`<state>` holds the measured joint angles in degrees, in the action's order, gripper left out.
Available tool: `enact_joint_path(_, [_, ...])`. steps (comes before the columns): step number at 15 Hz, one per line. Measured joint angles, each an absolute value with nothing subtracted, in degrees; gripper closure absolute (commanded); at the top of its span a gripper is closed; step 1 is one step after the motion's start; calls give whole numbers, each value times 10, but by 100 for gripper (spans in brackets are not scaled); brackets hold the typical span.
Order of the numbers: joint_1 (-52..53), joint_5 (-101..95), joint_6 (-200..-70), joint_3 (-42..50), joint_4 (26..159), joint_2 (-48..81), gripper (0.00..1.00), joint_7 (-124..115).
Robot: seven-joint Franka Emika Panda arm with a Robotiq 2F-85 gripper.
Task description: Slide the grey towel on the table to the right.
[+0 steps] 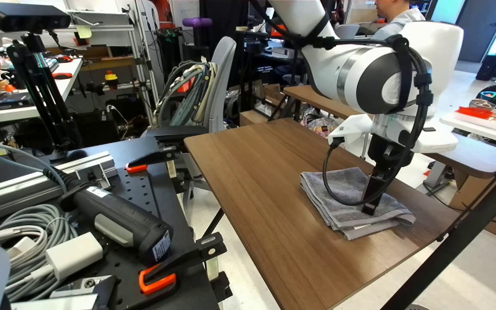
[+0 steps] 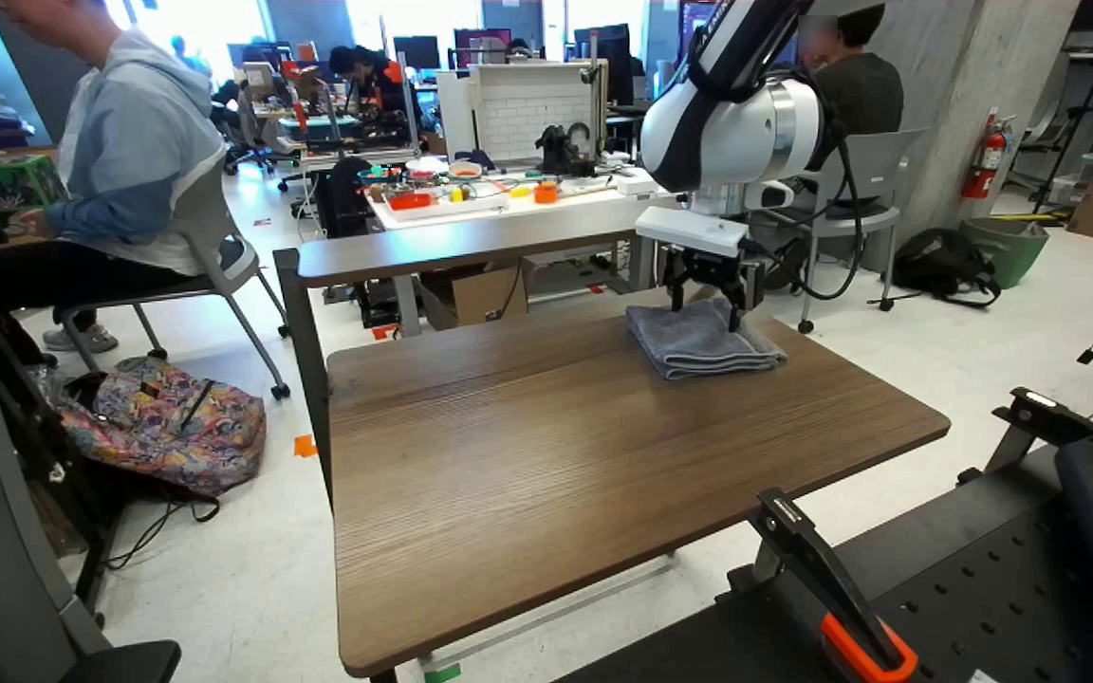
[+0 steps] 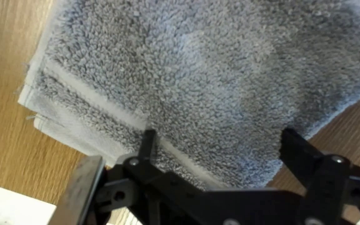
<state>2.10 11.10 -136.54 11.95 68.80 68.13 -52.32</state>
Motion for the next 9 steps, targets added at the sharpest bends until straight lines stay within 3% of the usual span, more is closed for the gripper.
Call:
enact_joint_path(5, [34, 111, -1363, 103, 702, 661, 0, -522])
enact_joint_path(9, [58, 102, -1364, 97, 788, 578, 0, -493])
